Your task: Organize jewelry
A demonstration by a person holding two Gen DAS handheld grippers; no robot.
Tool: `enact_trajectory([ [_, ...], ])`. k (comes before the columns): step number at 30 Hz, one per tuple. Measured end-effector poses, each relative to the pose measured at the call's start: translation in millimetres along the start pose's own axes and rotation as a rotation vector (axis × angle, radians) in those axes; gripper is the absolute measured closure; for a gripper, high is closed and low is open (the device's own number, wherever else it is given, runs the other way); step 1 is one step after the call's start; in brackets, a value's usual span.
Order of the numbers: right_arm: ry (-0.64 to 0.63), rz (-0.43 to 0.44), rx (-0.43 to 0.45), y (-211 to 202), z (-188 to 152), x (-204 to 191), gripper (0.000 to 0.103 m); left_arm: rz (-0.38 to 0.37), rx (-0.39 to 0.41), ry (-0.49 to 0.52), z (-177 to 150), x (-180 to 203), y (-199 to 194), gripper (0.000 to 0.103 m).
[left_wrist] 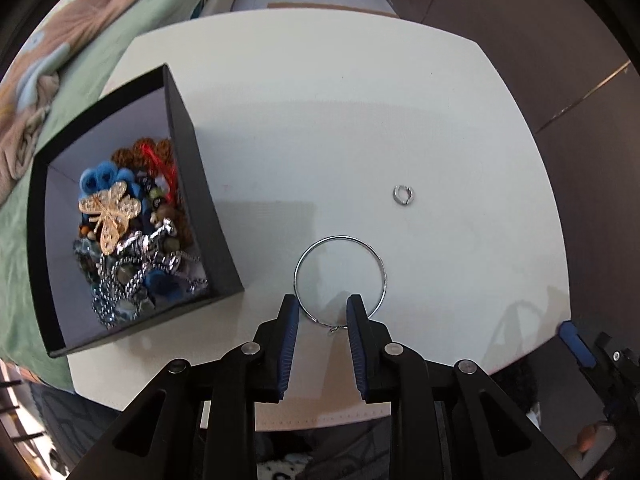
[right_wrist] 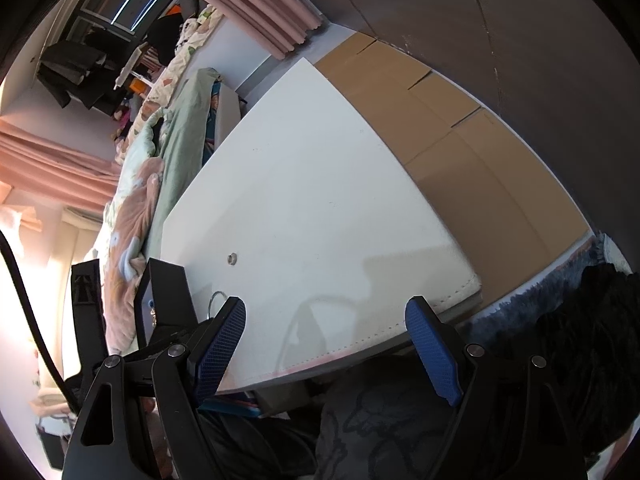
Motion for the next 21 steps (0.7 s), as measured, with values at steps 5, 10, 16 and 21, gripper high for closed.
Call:
enact_trajectory([
  [5,0.004,0.001,0.000,1,-1,0,0.020,0.001,-0.003,0.031,-2,2,0,0.078],
  [10,0.004,0.000,-0.005,2,-3,0,0.021,-0.017,0.001,0.101,-5,6,0,0.096],
  [16,0.007,-0.005,-0.004,1,-2,1,0.021,-0.048,0.037,0.143,9,12,4,0.101],
  [21,0.015,-0.008,-0.001,0,-1,4,0.020,-0.088,0.102,0.164,20,14,-8,0.101],
])
Point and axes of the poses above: each gripper's, at about its wrist camera, not at the fingertips, and y roughly the way its jaws point, x to its right, z to its top, the point moved 1 cm from there along y, roughly the way its jaws point, and after that the axes turned 1 degree about -z, right-handed, at the moved point
